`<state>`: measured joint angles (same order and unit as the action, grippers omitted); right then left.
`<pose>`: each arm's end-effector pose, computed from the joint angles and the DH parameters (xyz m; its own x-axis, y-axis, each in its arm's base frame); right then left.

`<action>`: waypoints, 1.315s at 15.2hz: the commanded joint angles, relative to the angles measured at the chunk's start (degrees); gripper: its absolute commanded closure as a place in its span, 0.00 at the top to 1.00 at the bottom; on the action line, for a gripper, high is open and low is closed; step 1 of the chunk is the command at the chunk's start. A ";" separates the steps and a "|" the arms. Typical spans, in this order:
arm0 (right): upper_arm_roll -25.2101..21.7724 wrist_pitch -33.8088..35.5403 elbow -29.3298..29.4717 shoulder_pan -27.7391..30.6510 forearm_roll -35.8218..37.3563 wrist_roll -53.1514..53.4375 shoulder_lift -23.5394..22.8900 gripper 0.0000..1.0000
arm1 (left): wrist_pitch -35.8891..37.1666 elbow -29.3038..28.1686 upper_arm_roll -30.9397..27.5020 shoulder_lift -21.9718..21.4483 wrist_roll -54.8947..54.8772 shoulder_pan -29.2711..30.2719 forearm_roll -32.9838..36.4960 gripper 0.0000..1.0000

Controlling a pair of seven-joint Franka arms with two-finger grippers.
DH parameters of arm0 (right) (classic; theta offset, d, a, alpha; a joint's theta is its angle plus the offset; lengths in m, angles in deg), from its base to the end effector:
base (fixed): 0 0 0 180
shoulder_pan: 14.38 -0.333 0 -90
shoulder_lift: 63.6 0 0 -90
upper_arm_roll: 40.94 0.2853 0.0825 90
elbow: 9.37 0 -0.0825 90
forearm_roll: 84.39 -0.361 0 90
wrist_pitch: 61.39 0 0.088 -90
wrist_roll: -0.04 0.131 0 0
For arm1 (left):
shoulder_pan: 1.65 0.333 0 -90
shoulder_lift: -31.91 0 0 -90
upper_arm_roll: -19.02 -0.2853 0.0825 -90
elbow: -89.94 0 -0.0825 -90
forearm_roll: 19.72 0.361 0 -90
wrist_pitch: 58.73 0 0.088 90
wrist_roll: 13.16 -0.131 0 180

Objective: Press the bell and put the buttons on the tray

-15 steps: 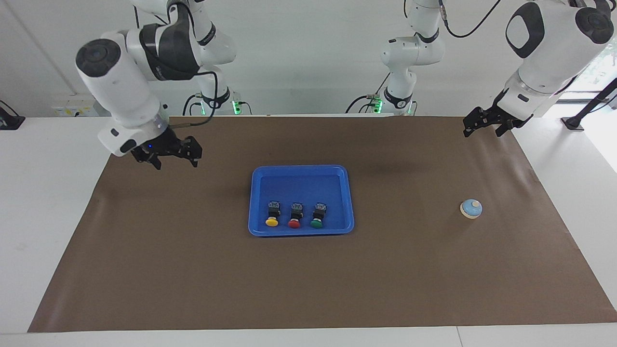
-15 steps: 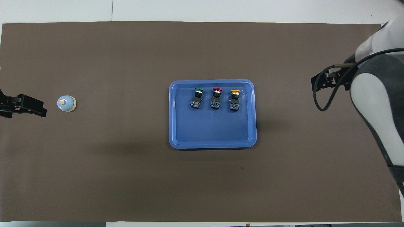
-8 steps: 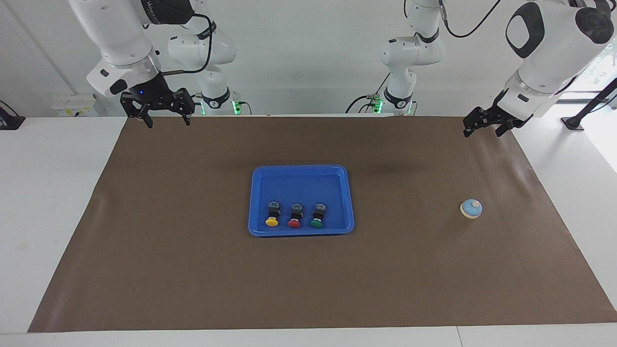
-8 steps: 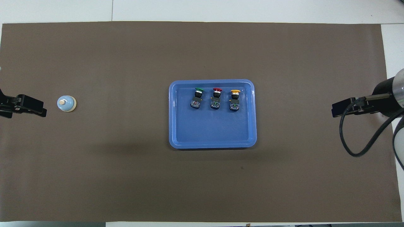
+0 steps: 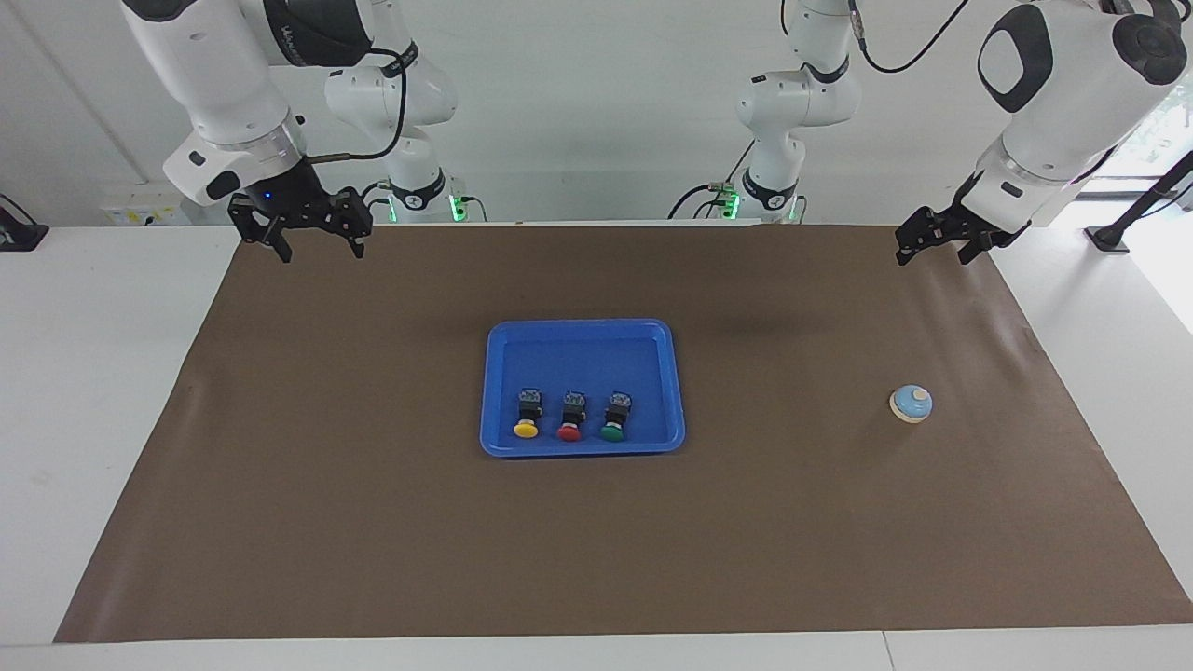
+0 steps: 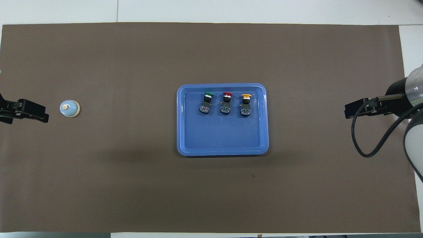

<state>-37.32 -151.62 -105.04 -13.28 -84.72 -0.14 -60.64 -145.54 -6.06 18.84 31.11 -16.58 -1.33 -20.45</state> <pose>0.5139 0.0240 0.5528 0.9980 0.0468 -0.0434 0.0467 -0.9989 -0.0026 0.5134 0.0028 0.5264 0.9881 -0.0517 -0.1449 -0.0492 -0.9986 0.0214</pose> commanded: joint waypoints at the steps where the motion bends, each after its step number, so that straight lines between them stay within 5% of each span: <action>1: 0.86 1.28 3.64 2.23 -0.20 -1.41 -1.46 1.00 | 1.11 0.73 -0.26 -0.18 0.08 -0.14 0.12 1.00; 20: 1.13 2.16 2.33 2.06 -0.99 -0.97 -0.67 1.00 | 1.11 0.73 -0.26 -0.18 0.08 -0.14 0.12 1.00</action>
<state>-36.63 -150.73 -102.96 -12.17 -84.79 -0.14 -61.19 -145.54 -6.06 18.84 31.11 -16.58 -1.33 -20.45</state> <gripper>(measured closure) 0.000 0.000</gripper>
